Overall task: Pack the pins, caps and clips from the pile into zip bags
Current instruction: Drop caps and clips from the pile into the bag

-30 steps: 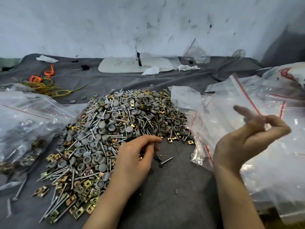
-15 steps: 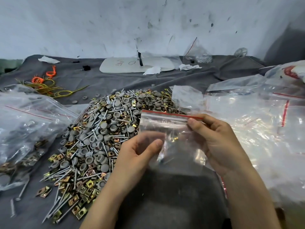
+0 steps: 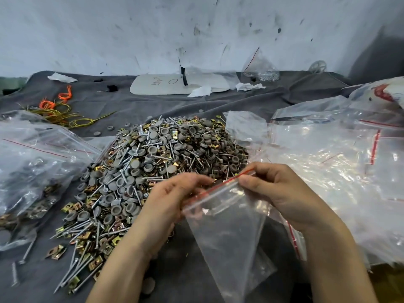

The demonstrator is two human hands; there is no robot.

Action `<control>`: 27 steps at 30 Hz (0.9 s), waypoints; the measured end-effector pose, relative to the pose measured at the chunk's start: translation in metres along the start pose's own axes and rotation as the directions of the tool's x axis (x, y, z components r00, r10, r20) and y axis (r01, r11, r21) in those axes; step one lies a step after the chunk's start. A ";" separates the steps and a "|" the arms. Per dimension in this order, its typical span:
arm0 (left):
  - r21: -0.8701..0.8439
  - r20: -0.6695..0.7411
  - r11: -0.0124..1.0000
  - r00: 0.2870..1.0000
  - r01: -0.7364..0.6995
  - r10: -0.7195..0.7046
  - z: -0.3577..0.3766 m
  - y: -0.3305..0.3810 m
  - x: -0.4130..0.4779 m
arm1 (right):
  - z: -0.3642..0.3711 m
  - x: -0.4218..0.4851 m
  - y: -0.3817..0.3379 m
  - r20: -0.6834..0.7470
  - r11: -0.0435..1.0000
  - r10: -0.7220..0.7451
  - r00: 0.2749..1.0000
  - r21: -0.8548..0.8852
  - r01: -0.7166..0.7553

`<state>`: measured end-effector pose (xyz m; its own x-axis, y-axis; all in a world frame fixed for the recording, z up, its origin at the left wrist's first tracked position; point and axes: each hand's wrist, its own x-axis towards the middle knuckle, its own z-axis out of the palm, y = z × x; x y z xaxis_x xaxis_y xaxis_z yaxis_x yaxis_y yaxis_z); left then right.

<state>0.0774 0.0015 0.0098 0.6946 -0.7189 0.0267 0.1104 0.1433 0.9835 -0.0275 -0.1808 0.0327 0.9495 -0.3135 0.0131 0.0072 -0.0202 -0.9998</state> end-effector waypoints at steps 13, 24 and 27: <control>0.010 0.013 0.999 0.999 0.038 -0.038 0.009 -0.002 -0.002 | 0.022 0.001 -0.010 -0.331 0.845 -0.380 0.864 -0.504 0.179; 0.155 0.062 0.983 0.994 -0.099 0.090 -0.006 -0.001 0.000 | 0.040 -0.002 -0.013 0.015 0.694 -0.331 0.943 -0.674 0.254; 0.151 0.177 0.988 0.984 -0.016 -0.011 -0.009 0.006 0.004 | 0.036 -0.002 -0.013 -0.001 0.671 -0.366 0.931 -0.693 0.263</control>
<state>0.0868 0.0055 0.0137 0.5567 -0.8294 0.0475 -0.0096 0.0507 0.9987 -0.0185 -0.1456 0.0452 0.8808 -0.2850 0.3780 0.0375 -0.7540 -0.6558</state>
